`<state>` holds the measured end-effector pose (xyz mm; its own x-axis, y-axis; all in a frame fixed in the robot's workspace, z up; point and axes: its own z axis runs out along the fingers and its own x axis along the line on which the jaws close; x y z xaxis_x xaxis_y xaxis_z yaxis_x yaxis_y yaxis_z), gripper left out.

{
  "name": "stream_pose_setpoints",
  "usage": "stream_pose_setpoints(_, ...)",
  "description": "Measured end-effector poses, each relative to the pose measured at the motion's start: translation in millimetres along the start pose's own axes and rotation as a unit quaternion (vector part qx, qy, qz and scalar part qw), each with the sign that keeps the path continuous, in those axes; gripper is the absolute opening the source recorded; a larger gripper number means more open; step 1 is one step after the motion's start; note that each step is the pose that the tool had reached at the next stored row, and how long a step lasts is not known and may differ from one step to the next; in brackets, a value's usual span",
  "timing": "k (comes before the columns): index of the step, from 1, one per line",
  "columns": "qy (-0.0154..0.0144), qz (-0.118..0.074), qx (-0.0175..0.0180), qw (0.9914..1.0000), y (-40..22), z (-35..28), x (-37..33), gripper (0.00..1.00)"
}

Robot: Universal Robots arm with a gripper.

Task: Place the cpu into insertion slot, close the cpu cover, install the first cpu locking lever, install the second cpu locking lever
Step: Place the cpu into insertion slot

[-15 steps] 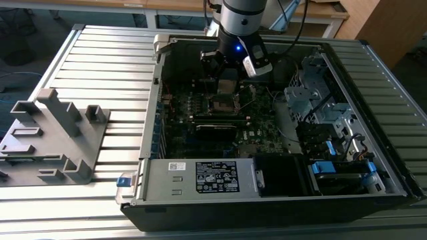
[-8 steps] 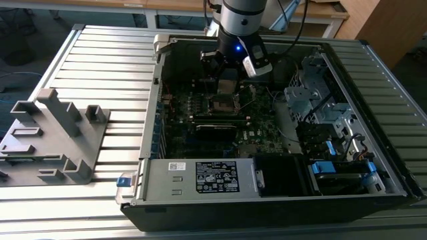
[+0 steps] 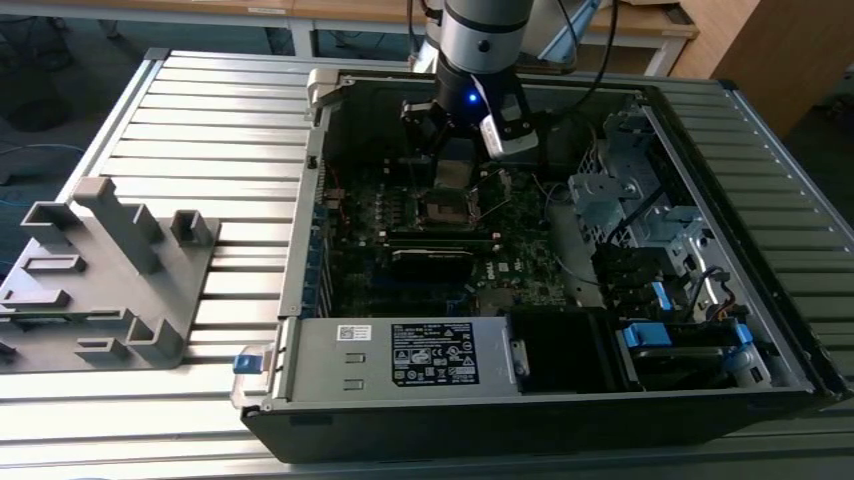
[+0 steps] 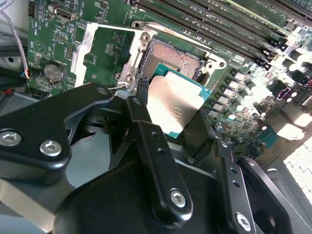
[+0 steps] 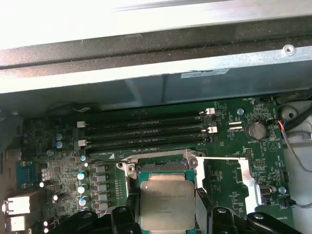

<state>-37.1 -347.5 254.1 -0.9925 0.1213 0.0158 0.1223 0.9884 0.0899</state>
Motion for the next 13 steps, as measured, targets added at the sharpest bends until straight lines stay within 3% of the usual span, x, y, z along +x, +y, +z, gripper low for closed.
stream_pose_setpoints(7,0.0000,0.001,0.0000,1.00000,0.0,0.0,0.0,0.54)
stream_pose_setpoints(13,-0.0011,0.012,-0.0002,0.99993,0.0,0.1,0.0,0.54)
